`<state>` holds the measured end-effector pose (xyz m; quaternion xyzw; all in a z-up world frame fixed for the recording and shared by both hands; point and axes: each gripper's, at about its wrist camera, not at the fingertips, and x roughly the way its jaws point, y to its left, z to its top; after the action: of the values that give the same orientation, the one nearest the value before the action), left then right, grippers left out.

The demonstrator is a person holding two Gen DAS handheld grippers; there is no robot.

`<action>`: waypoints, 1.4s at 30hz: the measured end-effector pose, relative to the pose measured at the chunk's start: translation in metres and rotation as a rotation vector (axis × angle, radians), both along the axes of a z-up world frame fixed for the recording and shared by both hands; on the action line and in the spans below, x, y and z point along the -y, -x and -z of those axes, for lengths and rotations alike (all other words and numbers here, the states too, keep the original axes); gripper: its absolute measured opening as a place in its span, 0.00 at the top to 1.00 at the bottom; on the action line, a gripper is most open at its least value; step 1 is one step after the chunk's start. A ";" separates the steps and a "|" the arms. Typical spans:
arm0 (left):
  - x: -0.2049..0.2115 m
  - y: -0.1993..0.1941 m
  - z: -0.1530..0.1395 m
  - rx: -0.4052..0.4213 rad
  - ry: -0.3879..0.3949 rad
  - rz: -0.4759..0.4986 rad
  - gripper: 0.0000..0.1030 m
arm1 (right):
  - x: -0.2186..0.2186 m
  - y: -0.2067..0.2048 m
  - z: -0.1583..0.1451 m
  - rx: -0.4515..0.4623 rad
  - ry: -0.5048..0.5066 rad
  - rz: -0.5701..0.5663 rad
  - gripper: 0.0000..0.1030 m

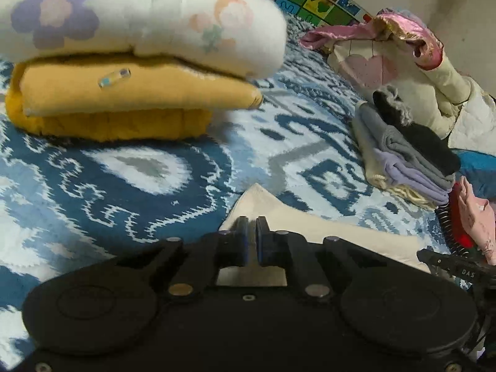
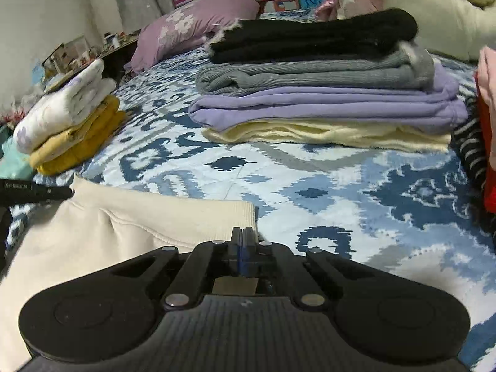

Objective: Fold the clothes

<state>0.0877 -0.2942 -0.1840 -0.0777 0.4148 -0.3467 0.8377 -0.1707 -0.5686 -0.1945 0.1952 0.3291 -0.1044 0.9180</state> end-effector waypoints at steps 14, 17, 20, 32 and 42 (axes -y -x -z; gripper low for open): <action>-0.144 0.050 -0.041 0.005 0.081 -0.359 0.84 | -0.073 0.084 -0.040 0.121 -0.064 -0.047 0.88; -0.183 0.066 -0.041 -0.012 0.089 -0.444 0.83 | -0.121 0.098 -0.044 0.117 -0.037 -0.126 0.88; -0.222 0.083 -0.041 -0.027 0.091 -0.522 0.79 | -0.172 0.105 -0.048 0.118 -0.013 -0.223 0.87; -0.347 0.118 -0.012 -0.175 0.217 -0.683 0.59 | -0.377 0.108 -0.054 0.105 0.285 -0.569 0.61; -0.340 0.093 0.005 -0.246 0.355 -0.611 0.61 | -0.437 0.083 -0.034 0.042 0.542 -0.584 0.60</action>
<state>-0.0055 0.0457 -0.1893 -0.3830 0.4035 -0.1352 0.8199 -0.2540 -0.1311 -0.1609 -0.1539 0.3127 0.0821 0.9337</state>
